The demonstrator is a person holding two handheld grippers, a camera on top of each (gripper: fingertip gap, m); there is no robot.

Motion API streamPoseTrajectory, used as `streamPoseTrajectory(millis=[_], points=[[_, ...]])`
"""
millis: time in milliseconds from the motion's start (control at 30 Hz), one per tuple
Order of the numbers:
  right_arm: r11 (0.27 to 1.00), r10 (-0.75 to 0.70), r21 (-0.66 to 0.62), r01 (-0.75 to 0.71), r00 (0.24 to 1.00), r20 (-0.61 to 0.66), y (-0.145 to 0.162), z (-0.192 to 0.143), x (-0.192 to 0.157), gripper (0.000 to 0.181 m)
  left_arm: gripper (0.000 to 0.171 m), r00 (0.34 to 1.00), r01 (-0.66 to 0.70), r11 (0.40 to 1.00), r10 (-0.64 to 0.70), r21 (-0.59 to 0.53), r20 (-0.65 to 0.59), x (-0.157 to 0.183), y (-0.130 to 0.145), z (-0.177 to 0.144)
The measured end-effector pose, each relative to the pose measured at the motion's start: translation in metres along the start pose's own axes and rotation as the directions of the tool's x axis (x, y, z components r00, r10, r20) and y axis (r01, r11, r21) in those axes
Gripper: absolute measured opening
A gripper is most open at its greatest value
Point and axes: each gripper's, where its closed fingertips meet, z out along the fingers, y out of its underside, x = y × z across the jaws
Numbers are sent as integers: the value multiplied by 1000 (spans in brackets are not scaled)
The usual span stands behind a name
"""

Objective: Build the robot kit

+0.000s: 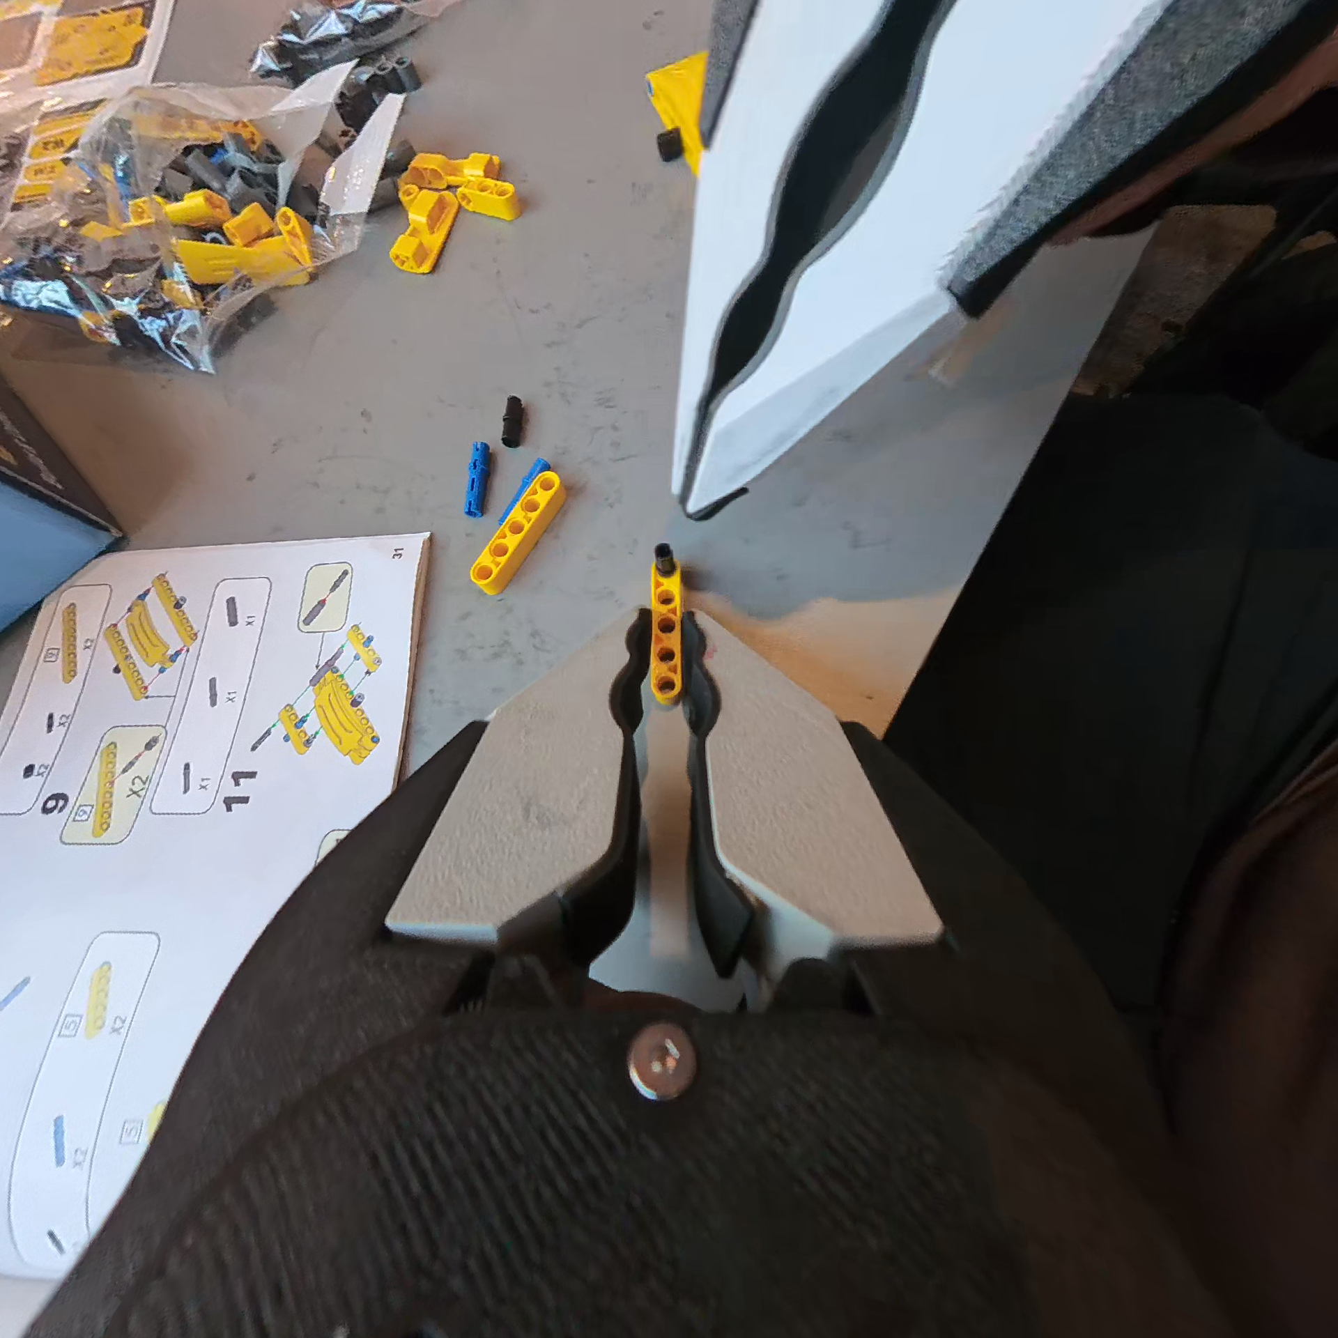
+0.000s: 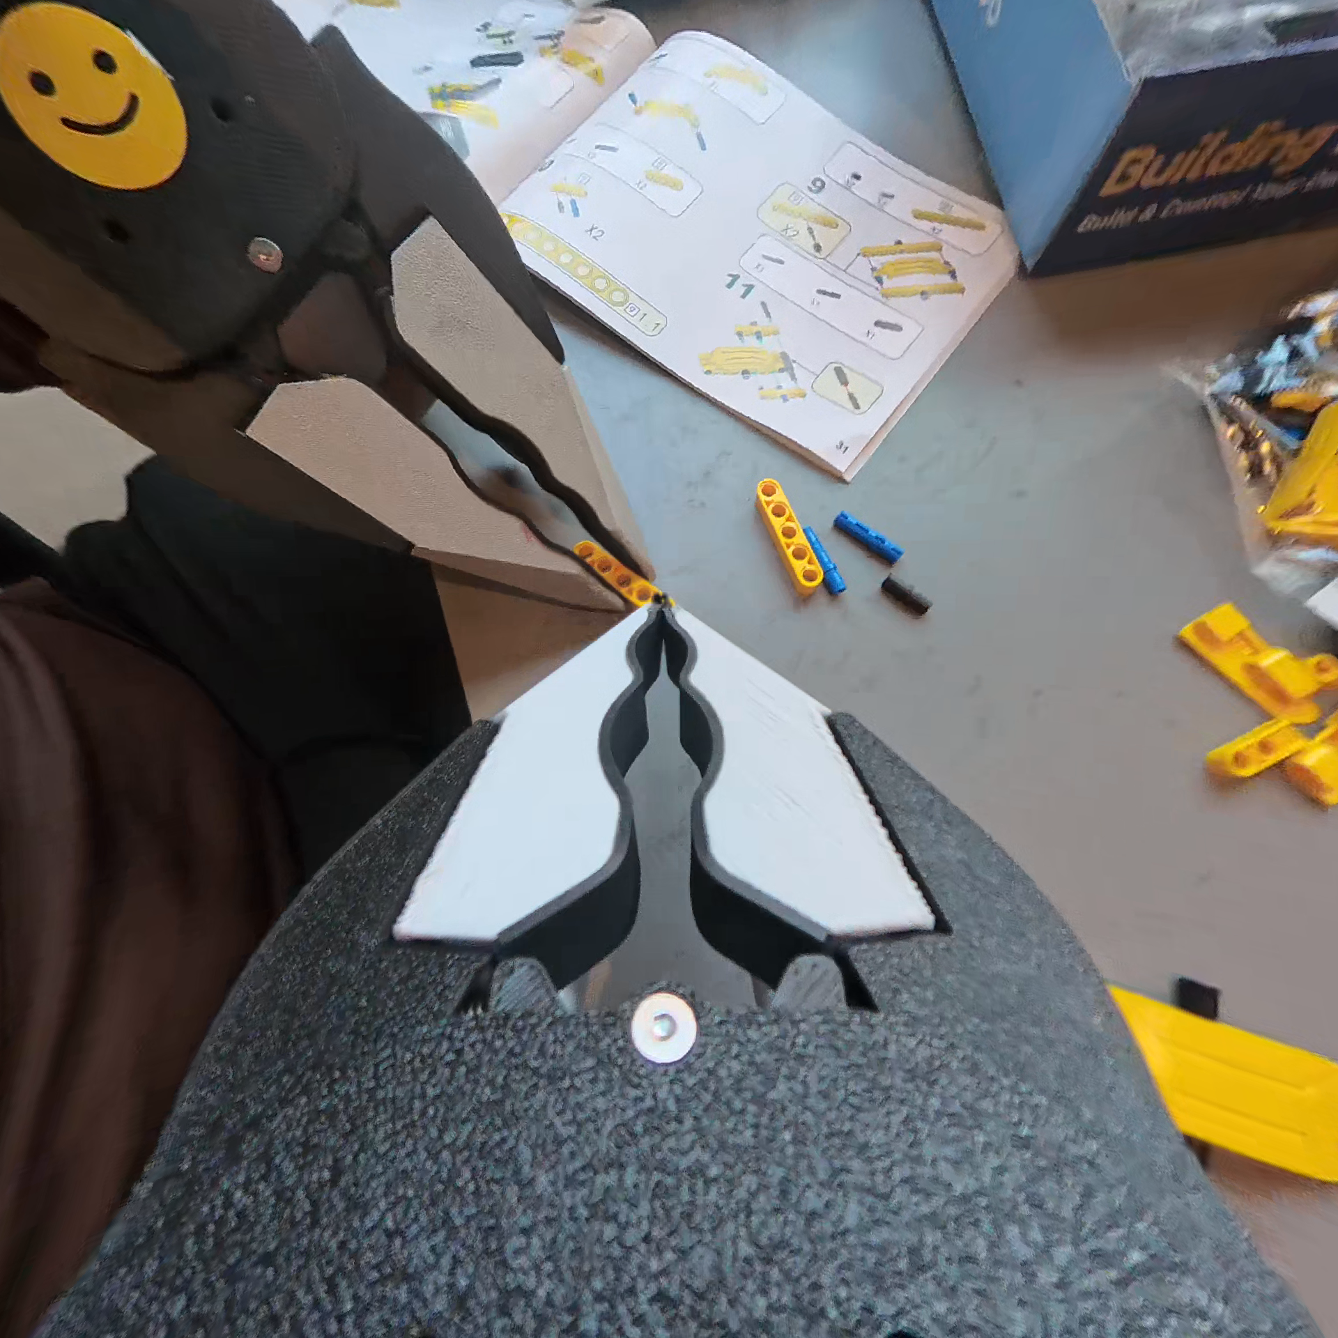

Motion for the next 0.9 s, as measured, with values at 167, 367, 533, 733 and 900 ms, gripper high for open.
streamPoseTrajectory(millis=[167,367,533,733,900], points=[[998,46,-31,-47,999,-17,6,13,2,0,4,998,16,1000,-16,-3,59,-6,0,0],[999,-14,-53,11,998,-55,1,25,3,0,7,995,14,1000,-15,7,103,-9,0,-2],[999,16,-34,-17,999,-42,2,26,3,0,8,995,9,1000,-10,8,102,-8,1,-4],[999,14,-32,-16,998,-54,0,29,7,0,20,997,35,999,-35,2,68,-3,2,-4],[999,14,-29,-15,999,-45,-4,33,10,0,24,998,50,999,-50,-2,36,1,3,-6]])
